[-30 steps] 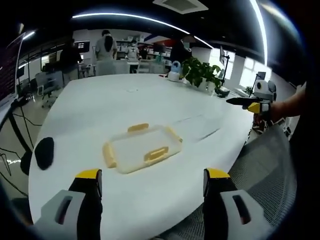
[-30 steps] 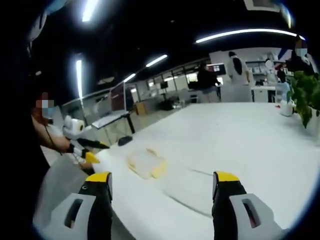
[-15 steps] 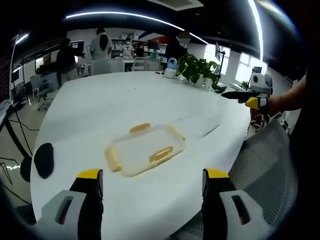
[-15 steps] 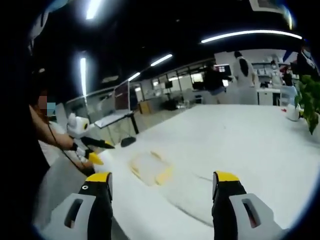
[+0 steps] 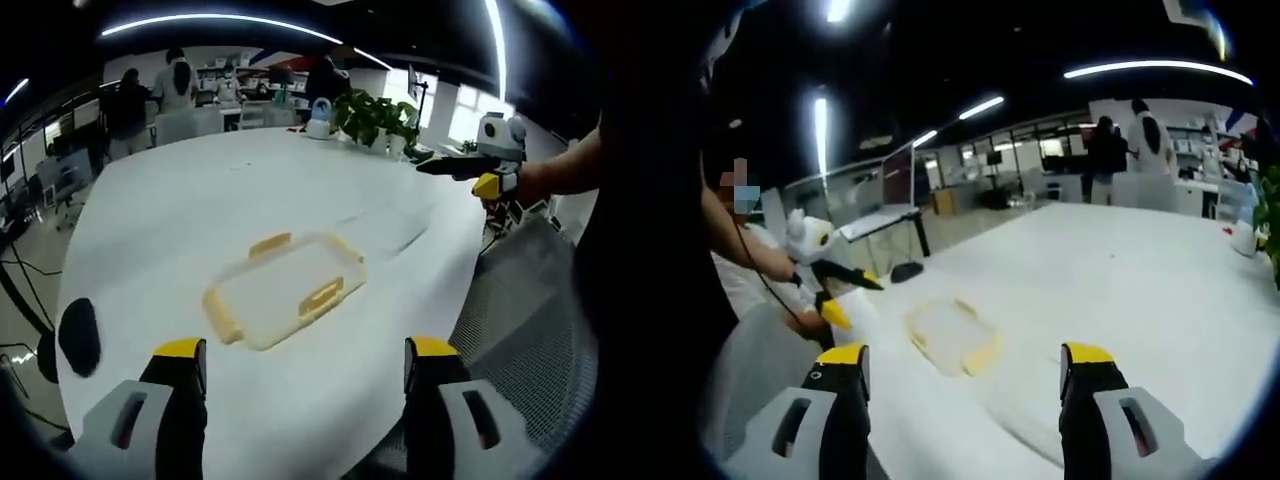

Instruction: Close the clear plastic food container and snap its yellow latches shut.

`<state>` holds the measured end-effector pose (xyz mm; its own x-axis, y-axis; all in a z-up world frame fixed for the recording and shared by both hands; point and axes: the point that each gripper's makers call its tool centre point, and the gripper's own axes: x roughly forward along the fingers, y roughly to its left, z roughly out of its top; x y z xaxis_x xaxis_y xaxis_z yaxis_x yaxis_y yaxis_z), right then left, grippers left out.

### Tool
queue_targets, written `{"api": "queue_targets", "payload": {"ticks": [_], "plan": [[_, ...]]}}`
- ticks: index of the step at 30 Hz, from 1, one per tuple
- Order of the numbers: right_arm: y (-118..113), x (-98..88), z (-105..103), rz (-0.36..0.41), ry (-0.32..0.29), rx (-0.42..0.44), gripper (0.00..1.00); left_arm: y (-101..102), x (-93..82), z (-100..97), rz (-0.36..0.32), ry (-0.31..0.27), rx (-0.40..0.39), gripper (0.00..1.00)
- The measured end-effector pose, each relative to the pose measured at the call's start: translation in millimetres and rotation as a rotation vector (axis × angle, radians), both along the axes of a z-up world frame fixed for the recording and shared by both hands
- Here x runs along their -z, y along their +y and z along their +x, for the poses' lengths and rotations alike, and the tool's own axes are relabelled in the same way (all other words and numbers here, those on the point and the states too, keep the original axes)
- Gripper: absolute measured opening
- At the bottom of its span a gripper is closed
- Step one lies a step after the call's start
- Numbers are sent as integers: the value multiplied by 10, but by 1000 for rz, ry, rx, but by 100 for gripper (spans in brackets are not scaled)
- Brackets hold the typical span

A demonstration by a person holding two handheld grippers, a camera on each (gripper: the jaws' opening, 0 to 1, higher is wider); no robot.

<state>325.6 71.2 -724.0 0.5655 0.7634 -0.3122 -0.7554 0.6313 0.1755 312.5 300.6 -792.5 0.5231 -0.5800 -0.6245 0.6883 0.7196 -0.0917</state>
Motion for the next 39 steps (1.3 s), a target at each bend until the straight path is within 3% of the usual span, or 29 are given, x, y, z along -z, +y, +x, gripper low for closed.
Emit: {"api": "queue_targets", "payload": {"ticks": [15,17,30,39], "plan": [[183,32,76,-22,-2,-23,78,70,71,134,55,18,96,81],[187,72,78,-57,-12,-43,79,64,81,145,57,26,109,80],[286,169,174,-93,4,-92,78,55,161,205,107,40,195,79],[406,298,215,-159,12,-157,77,104,209,300,139,45,241,79]]}}
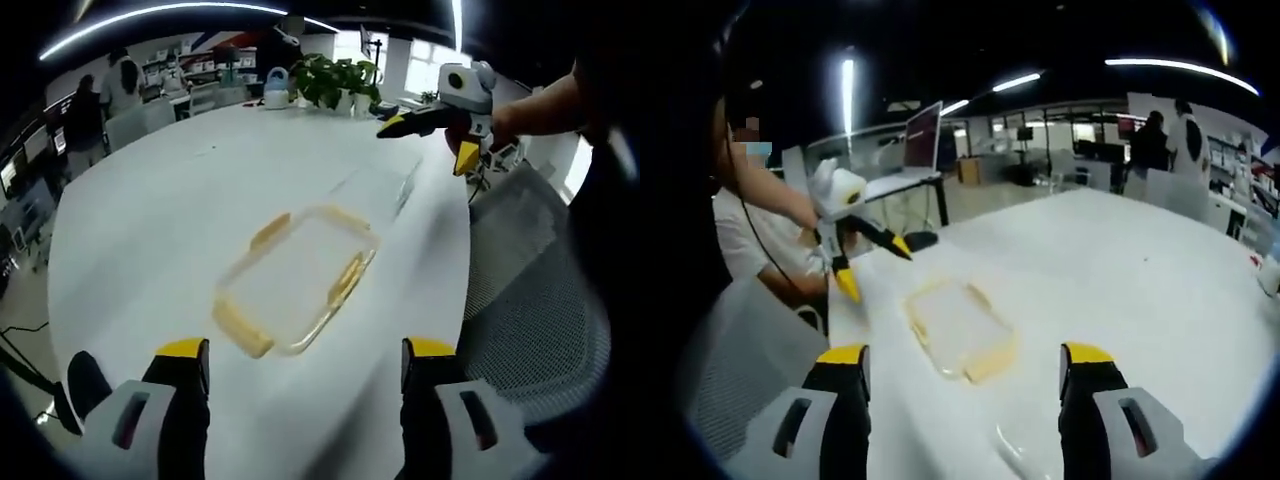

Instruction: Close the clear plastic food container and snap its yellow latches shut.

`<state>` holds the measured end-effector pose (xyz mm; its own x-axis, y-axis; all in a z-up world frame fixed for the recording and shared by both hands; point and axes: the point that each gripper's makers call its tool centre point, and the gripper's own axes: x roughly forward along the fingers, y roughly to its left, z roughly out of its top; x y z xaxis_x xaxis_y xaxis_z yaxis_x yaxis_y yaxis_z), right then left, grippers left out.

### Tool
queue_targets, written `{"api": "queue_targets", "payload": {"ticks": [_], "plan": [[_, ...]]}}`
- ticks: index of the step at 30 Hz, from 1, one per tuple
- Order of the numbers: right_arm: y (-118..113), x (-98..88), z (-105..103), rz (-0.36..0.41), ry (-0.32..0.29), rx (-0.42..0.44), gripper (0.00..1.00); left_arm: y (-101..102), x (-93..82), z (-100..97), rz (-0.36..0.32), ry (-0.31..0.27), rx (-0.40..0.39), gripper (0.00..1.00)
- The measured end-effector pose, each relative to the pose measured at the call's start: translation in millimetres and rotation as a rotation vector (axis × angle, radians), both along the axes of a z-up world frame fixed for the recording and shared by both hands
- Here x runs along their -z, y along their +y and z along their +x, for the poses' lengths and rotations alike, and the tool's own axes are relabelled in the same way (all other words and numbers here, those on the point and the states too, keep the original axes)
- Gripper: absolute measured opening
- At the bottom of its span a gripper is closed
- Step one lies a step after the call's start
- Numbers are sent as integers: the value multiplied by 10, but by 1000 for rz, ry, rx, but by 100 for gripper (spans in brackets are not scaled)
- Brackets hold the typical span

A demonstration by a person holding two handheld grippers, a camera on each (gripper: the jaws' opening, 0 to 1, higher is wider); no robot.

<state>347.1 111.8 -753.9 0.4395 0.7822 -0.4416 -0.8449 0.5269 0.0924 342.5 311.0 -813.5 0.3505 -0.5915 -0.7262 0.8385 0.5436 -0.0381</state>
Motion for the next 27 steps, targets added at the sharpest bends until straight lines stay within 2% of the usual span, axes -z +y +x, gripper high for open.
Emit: {"api": "queue_targets", "payload": {"ticks": [16,27], "plan": [[209,167,75,-109,-11,-124,79,10,123,111,73,18,127,83],[224,222,128,-133,-8,-147,78,52,197,137,113,25,180,84]]}}
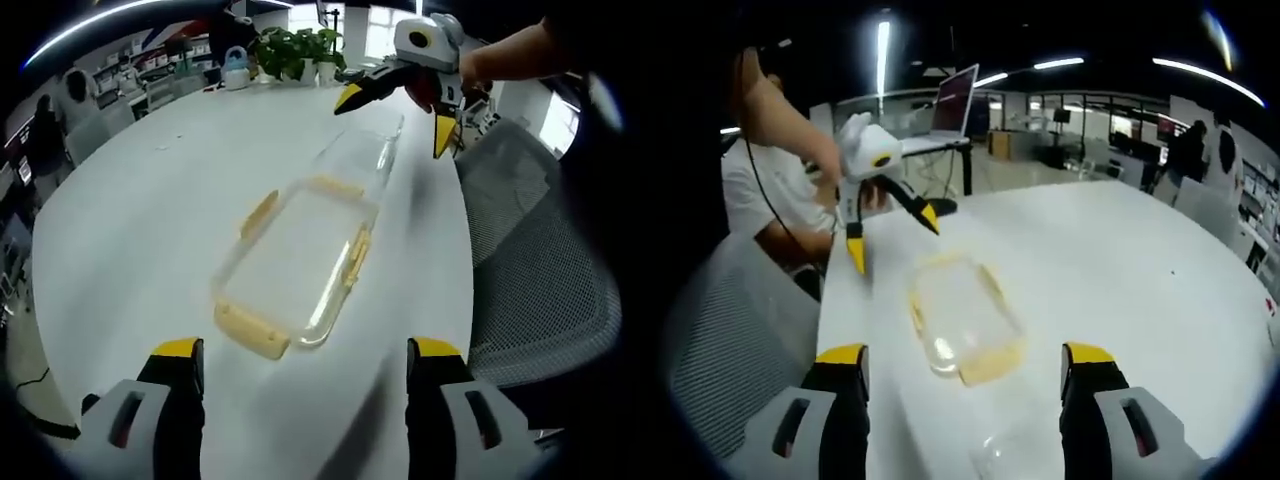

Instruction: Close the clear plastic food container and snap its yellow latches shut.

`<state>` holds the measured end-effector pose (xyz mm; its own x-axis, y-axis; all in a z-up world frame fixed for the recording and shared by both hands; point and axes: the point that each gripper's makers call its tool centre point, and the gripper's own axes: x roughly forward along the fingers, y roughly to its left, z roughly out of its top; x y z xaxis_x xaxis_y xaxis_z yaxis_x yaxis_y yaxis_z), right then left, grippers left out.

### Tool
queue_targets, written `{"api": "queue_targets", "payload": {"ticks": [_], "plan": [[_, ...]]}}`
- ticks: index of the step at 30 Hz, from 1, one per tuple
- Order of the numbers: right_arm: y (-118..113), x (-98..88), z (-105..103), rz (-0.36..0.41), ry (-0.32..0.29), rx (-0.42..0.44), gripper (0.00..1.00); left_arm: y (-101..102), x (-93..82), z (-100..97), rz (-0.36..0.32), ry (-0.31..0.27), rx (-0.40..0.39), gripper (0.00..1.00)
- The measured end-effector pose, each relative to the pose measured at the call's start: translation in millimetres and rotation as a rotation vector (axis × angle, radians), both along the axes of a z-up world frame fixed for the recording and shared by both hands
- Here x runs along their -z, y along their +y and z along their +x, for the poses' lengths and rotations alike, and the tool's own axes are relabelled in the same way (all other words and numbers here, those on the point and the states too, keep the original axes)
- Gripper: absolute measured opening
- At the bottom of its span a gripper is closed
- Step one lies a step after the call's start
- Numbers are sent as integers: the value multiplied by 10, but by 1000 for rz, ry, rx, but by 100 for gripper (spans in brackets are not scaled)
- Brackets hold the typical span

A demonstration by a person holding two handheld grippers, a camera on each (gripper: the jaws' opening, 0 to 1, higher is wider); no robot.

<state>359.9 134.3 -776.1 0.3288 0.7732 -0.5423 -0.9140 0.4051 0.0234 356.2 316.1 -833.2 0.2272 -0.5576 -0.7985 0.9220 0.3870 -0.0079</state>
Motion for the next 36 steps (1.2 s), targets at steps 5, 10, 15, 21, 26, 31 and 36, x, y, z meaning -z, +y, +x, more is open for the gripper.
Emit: {"api": "queue_targets", "payload": {"ticks": [5,10,15,21,26,31,36], "plan": [[7,27,26,-8,5,-4,78,19,6,22,11,1,18,84],[28,77,30,-42,2,-30,79,53,34,45,31,8,42,84],[43,143,18,-81,6,-60,79,77,48,69,48,11,65,84],[55,176,43,-108,1,-84,78,80,66,92,63,14,91,84],[65,198,88,-132,-7,-102,78,74,80,114,74,19,112,84],[91,227,87,-154,-1,-132,78,79,99,126,88,30,134,84],[101,304,65,-196,17,-171,76,86,134,119,125,30,197,84]]}}
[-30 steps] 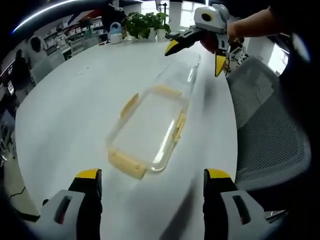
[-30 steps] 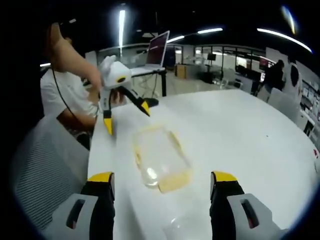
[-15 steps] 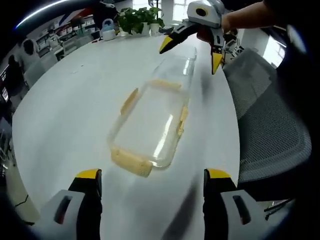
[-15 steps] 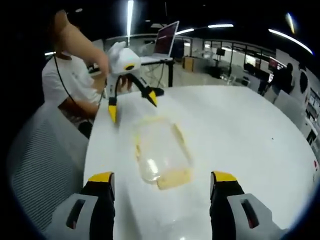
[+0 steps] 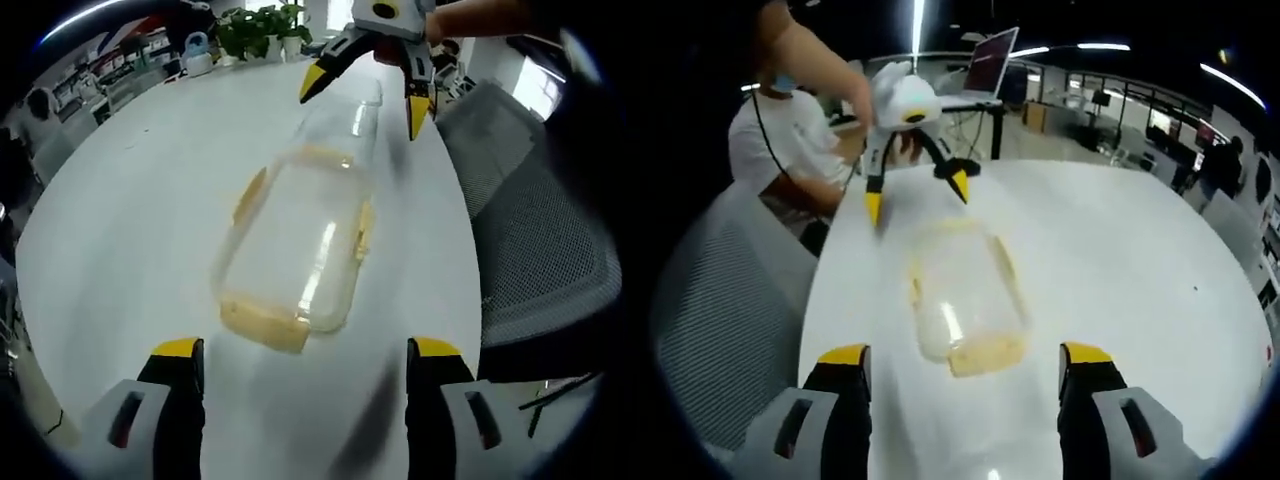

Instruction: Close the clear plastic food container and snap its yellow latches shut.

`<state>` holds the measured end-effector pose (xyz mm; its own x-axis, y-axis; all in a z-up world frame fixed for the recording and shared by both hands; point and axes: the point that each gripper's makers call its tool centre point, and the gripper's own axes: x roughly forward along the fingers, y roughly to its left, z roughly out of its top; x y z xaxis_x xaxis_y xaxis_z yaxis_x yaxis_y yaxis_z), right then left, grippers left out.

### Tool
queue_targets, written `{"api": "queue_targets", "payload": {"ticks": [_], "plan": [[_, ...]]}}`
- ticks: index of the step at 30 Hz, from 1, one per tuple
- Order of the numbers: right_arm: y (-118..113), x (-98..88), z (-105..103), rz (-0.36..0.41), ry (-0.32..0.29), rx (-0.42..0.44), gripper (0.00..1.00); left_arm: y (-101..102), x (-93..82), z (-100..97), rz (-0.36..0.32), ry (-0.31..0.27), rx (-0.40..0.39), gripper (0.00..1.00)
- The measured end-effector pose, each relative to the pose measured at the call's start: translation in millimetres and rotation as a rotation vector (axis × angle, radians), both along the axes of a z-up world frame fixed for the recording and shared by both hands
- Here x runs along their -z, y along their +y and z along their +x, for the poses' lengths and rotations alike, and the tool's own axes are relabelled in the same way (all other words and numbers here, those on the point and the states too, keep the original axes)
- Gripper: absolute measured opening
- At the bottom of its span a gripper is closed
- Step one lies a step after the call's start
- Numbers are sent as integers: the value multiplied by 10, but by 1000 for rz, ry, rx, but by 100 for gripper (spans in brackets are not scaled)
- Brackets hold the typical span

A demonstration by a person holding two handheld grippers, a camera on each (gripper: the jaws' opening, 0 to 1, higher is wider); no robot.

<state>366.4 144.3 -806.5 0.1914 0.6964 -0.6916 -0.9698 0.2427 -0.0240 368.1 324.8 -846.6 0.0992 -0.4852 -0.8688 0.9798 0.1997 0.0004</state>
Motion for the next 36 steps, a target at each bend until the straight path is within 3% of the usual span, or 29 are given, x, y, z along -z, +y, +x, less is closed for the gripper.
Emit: {"api": "queue_targets", "payload": {"ticks": [5,25,36], "plan": [[20,54,-39,-28,19,-38,74,20,21,6,53,-21,73,84],[18,177,-24,-105,55,-74,69,33,53,116,98,-27,152,83],[38,257,-4,-165,59,-121,68,3,91,131,143,-35,235,83]]}}
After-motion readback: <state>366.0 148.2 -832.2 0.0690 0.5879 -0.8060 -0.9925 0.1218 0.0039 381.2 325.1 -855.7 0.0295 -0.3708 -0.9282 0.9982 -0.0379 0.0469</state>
